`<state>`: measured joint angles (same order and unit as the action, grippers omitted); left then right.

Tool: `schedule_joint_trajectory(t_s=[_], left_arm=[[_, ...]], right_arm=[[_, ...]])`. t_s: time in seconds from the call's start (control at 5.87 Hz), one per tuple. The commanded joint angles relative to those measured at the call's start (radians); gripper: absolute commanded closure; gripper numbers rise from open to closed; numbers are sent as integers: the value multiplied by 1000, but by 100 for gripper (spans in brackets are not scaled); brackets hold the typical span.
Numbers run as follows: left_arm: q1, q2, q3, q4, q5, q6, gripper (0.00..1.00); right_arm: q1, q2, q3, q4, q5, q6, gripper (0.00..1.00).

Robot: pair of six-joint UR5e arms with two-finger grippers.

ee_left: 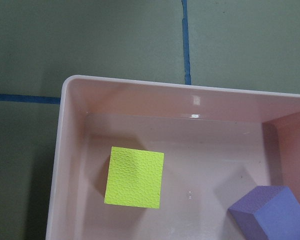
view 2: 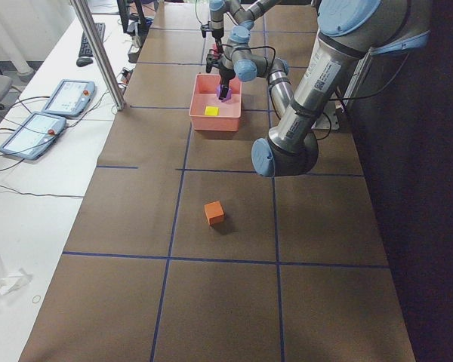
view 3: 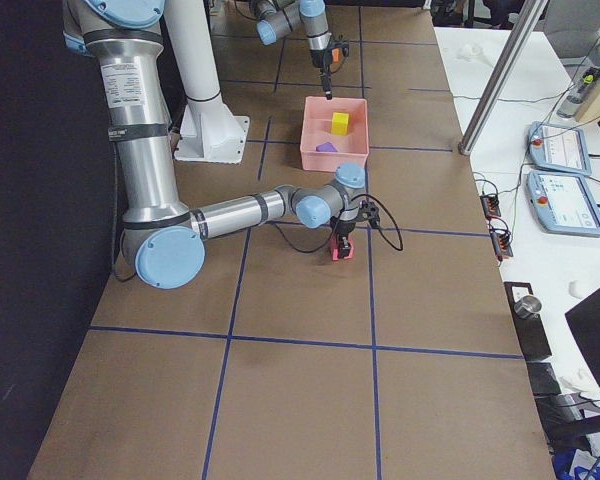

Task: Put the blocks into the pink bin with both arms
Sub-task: 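Release yellow-green block, withdraw left gripper while right gripper lifts pink block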

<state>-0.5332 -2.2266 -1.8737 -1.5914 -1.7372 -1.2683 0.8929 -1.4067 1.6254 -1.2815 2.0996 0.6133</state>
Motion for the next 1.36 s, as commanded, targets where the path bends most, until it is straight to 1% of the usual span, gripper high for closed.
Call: schedule_joint_trajectory(t_s=[0.0, 0.17, 0.34, 0.51, 0.68, 0.85, 1.02, 1.19], left_arm=[[-5, 48, -19, 8, -19, 97, 0], [-17, 121, -72, 7, -43, 254, 0], [-34, 172, -90, 5, -50, 393, 0], [-78, 226, -96, -1, -117, 468, 0], [-140, 289, -120, -2, -192, 571, 0], [-189, 368, -142, -7, -243, 668, 0], [-227, 434, -171, -10, -255, 700, 0], [-267, 468, -173, -12, -280, 755, 0]], right_arm=[[1, 31, 72, -13, 16, 41, 64], [1, 98, 82, -38, 37, 142, 64], [-2, 198, 86, -136, 42, 202, 64], [-21, 292, 88, -215, 42, 292, 64], [-58, 355, 76, -232, 37, 375, 64], [-93, 452, 58, -280, 33, 467, 64], [-156, 557, 22, -320, -8, 577, 64], [-233, 616, -11, -320, -85, 679, 59]])
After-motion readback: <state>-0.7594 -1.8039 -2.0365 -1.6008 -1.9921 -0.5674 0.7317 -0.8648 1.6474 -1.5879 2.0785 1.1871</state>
